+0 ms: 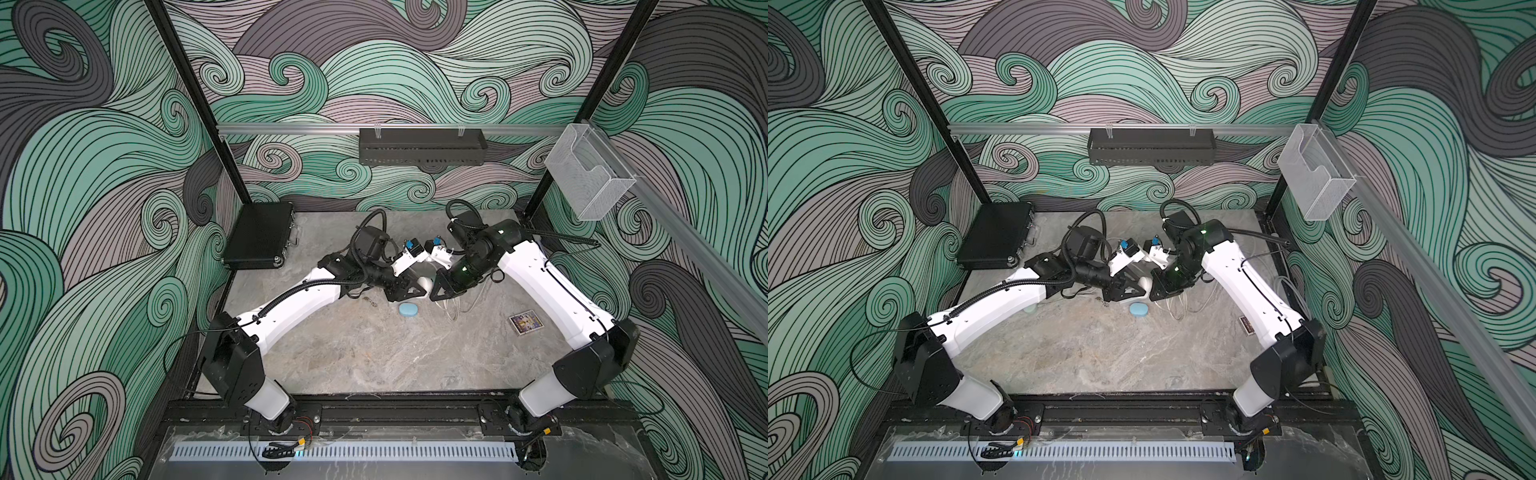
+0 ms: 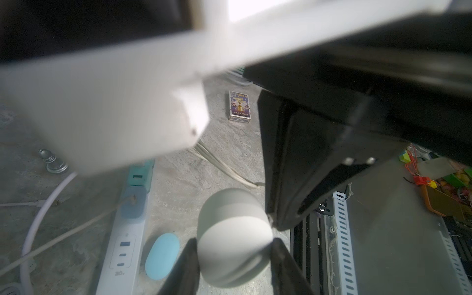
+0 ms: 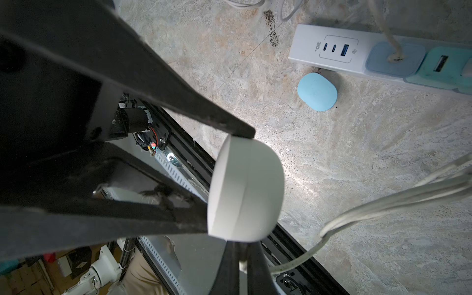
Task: Charge the bluetooth headset
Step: Insert the charging cable into the bluetooth headset.
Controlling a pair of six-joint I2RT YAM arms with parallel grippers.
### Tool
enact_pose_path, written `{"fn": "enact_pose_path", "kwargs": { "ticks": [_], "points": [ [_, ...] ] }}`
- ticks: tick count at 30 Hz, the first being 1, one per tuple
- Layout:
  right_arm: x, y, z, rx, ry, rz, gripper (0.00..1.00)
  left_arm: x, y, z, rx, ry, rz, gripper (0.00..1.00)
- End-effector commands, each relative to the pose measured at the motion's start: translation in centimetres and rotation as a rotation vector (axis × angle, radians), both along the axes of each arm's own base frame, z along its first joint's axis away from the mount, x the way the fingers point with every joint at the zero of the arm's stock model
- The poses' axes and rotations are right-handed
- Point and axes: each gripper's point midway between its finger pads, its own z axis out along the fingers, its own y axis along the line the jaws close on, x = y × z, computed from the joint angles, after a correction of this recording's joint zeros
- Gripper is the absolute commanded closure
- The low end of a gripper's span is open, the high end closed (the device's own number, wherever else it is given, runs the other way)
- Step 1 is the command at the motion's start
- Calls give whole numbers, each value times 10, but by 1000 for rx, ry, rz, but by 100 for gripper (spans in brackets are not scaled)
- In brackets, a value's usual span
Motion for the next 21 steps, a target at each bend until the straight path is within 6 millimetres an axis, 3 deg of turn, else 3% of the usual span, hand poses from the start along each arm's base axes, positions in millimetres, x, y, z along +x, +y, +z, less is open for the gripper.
{"fn": "enact_pose_path", "kwargs": {
  "ticks": [1,21],
  "points": [
    [42,31,34,170,-191,22,100,-54,-19,14,-42,45,-193,95],
    [57,34,41,155,-238,46,100,-63,-26,25,-79,63,-229,95]
  ]
}}
